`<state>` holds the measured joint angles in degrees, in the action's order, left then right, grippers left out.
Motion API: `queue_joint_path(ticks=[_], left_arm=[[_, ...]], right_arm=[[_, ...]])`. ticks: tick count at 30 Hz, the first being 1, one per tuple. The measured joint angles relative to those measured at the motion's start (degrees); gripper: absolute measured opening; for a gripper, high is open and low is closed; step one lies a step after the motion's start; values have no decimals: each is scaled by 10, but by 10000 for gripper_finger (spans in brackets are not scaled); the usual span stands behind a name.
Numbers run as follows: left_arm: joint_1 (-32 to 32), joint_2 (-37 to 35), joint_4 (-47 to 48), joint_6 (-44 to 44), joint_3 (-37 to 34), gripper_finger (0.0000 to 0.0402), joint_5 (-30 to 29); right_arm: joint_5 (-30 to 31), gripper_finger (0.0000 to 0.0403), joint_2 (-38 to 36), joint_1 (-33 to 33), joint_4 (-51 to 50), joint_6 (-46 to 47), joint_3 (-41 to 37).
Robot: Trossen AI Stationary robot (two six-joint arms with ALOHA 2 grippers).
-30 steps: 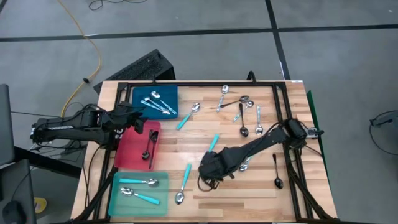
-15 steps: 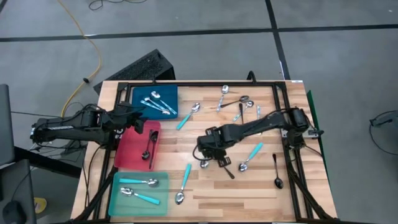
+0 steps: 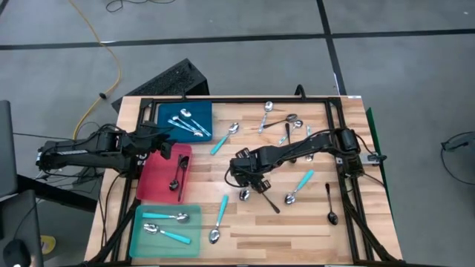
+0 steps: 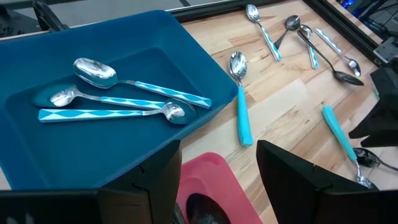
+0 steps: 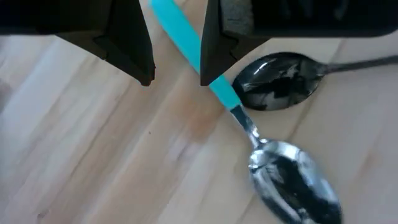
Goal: Sort silverware by color (type)
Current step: Put the light blue spoon into the light blue bin
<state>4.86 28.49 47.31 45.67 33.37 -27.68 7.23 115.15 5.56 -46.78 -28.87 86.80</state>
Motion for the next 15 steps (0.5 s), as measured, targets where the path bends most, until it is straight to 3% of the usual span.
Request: queue_joint_path(ticks=[7,15], left_arm=[[0,0,0,6,0,195,0],[0,0,0,8,0,195,-2]], right_arm=[[-31,159,5,8,-17,-16,0],[-30,208,17,6,-11,-30,-6]])
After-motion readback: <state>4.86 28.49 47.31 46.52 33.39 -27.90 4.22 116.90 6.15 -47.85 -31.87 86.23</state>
